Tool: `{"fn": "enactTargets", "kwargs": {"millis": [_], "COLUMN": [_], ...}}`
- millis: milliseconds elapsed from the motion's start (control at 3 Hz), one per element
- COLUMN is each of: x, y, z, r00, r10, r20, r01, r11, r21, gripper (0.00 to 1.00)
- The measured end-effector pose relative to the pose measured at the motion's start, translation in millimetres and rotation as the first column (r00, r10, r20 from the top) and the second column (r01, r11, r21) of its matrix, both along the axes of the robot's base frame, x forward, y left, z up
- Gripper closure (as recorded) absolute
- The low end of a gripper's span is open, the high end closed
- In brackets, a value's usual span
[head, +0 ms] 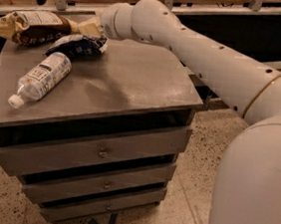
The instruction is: Move blue chip bag near brown chip bag
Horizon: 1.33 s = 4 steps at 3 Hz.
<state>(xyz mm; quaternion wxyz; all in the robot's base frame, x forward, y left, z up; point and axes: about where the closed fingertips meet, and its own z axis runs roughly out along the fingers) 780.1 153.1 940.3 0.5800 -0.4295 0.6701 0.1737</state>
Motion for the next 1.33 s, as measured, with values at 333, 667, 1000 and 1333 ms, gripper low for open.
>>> {"fn": "enactTargets", "kwargs": {"millis": [333,667,1000,1333], "x": [-1.4,-1.5,-4.9,-12.1], "y": [-7.3,-37.2,-80.1,-123.5], "z": [-0.9,0.7,3.9,4.3], "r00": [1.0,0.9988,0.9937,0.9824], "r10": [-0.006,-0.048,-0.112,-0.186], "r20": [-0.002,-0.008,-0.004,-0.009], "r01": [0.006,0.048,0.112,0.186], "r11": [1.0,0.999,0.994,0.982], "r21": [0.004,0.005,-0.006,-0.019], "gripper": [0.0,0.0,0.0,0.0]}}
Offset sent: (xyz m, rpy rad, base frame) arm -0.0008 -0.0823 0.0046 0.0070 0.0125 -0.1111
